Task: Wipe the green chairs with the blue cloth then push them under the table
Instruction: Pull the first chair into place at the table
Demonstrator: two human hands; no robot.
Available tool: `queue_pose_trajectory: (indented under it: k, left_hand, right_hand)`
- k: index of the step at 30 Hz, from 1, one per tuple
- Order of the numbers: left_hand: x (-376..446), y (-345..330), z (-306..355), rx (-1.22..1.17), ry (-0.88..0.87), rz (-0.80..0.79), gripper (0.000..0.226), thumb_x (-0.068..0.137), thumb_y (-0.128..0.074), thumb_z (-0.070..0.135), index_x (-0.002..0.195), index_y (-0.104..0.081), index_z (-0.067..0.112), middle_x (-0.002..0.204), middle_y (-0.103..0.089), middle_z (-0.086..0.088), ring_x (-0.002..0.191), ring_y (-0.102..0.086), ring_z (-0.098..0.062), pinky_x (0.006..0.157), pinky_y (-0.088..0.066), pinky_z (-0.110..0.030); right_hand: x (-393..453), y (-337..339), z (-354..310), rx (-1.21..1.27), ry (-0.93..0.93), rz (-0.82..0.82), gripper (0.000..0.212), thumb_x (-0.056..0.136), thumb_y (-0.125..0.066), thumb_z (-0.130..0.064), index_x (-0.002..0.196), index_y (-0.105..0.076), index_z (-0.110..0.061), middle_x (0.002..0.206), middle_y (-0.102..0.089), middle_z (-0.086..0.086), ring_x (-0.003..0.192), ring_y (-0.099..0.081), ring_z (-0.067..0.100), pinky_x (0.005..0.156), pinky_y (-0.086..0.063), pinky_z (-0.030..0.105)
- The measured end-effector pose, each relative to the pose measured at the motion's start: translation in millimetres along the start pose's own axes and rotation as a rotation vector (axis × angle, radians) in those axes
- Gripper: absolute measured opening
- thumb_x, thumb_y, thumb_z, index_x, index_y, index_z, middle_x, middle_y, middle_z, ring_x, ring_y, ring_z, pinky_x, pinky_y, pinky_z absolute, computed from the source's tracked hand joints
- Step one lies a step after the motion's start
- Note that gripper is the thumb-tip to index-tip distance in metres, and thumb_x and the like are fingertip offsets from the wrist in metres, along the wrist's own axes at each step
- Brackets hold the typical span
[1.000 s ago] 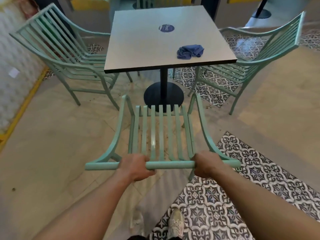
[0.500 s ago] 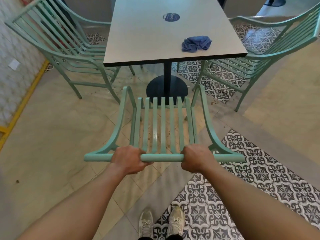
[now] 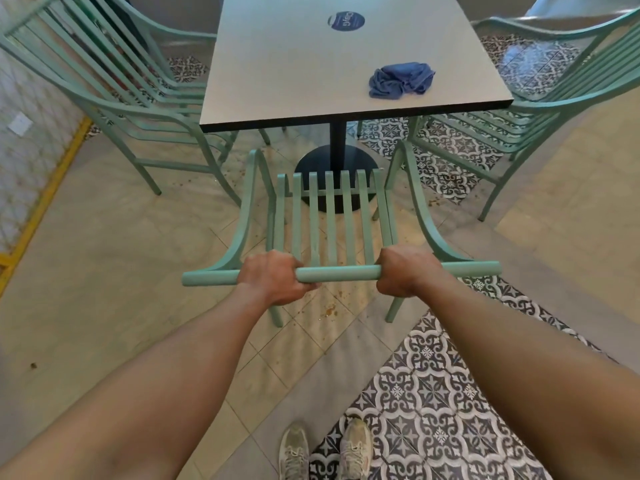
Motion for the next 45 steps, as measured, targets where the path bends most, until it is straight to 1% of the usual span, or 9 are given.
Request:
queue_pose_trajectory:
  k: [8, 14, 25, 33, 35, 37, 39, 42, 45]
  left_hand:
    - [47.8, 20.5, 10.5, -0.009, 0.007, 0.057, 0.055, 0.079, -0.050, 0.077, 0.102, -0.072, 0.033, 0.073, -0.060, 0.009, 0.073, -0.061, -0.014, 0.070, -0.053, -0.034]
    - [74.7, 32.8, 9.3, 0.001, 0.011, 0.079, 0.057, 0.080, -0.050, 0.077, 0.109, -0.071, 0.033, 0.071, -0.056, 0.008, 0.074, -0.059, -0.015, 0.064, -0.045, -0.029]
    - [97.9, 39.2, -0.3, 0.037, 0.018, 0.106, 0.059, 0.078, -0.050, 0.078, 0.111, -0.072, 0.034, 0.072, -0.059, 0.008, 0.074, -0.059, -0.014, 0.062, -0.047, -0.029]
    - [92.0, 43.6, 0.4, 0.036, 0.063, 0.066, 0.054, 0.080, -0.049, 0.077, 0.100, -0.069, 0.031, 0.069, -0.053, 0.008, 0.069, -0.054, -0.014, 0.060, -0.038, -0.029]
    - [90.5, 41.6, -0.6, -0.013, 0.057, 0.090, 0.057, 0.078, -0.051, 0.077, 0.113, -0.065, 0.034, 0.085, -0.060, 0.009, 0.076, -0.054, -0.013, 0.064, -0.040, -0.029]
    - [90.0, 35.1, 2.5, -0.023, 0.025, 0.113, 0.081, 0.072, -0.055, 0.080, 0.137, -0.049, 0.032, 0.119, -0.056, 0.001, 0.101, -0.054, -0.019, 0.085, -0.045, -0.040]
    - [87.0, 33.5, 18.1, -0.009, -0.014, 0.112, 0.107, 0.064, -0.058, 0.082, 0.151, -0.026, 0.029, 0.150, -0.034, -0.007, 0.136, -0.035, -0.027, 0.110, -0.024, -0.058]
    - [77.9, 36.0, 90.0, -0.003, -0.245, 0.129, 0.113, 0.067, -0.056, 0.079, 0.155, -0.008, 0.029, 0.161, -0.011, -0.008, 0.148, -0.009, -0.029, 0.116, -0.007, -0.061]
    - [64.6, 31.7, 186.6, 0.032, -0.471, 0.075, 0.103, 0.076, -0.052, 0.074, 0.156, -0.006, 0.027, 0.163, 0.002, -0.013, 0.149, 0.004, -0.032, 0.118, 0.001, -0.057]
  right_hand:
    - [40.6, 31.6, 26.5, -0.072, 0.007, 0.028, 0.022, 0.078, -0.058, -0.035, 0.096, -0.065, -0.025, 0.077, -0.058, -0.004, 0.068, -0.055, 0.017, 0.061, -0.044, 0.030]
    - [70.5, 44.3, 39.1, -0.054, 0.017, 0.060, 0.022, 0.074, -0.058, -0.036, 0.092, -0.065, -0.026, 0.075, -0.058, -0.004, 0.067, -0.057, 0.016, 0.061, -0.049, 0.030]
    - [90.7, 52.3, 42.6, -0.025, 0.004, 0.044, 0.017, 0.073, -0.059, -0.035, 0.088, -0.063, -0.027, 0.075, -0.058, -0.003, 0.067, -0.058, 0.016, 0.064, -0.053, 0.032]
    - [87.7, 50.2, 43.6, -0.031, -0.053, 0.006, 0.027, 0.071, -0.055, -0.038, 0.094, -0.067, -0.029, 0.075, -0.061, -0.006, 0.069, -0.060, 0.015, 0.070, -0.056, 0.036]
    - [83.7, 50.6, 41.9, -0.049, -0.048, 0.071, 0.038, 0.072, -0.053, -0.039, 0.107, -0.064, -0.033, 0.086, -0.064, -0.007, 0.080, -0.061, 0.017, 0.082, -0.053, 0.040]
    - [72.4, 47.8, 46.0, -0.045, -0.077, 0.206, 0.057, 0.074, -0.053, -0.041, 0.129, -0.050, -0.029, 0.115, -0.061, -0.001, 0.108, -0.057, 0.024, 0.100, -0.039, 0.051]
    - [49.4, 40.1, 56.9, -0.030, -0.152, 0.311, 0.072, 0.076, -0.052, -0.043, 0.142, -0.033, -0.024, 0.142, -0.046, 0.008, 0.133, -0.040, 0.031, 0.109, -0.023, 0.062]
    - [1.3, 17.3, 89.8, 0.086, -0.299, 0.334, 0.080, 0.083, -0.046, -0.048, 0.152, -0.015, -0.022, 0.161, -0.015, 0.009, 0.147, -0.013, 0.032, 0.113, -0.009, 0.064]
    - [-57.5, -21.2, 144.4, 0.266, -0.576, 0.234, 0.083, 0.088, -0.038, -0.059, 0.154, -0.003, -0.021, 0.163, -0.002, 0.010, 0.148, -0.005, 0.035, 0.115, -0.007, 0.062]
Point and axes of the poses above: each hand's wrist, its own x-axis towards the middle knuckle, its own y-axis out of the back of the hand, z = x × y, the point moved 6 cm from there along x, towards the middle knuckle
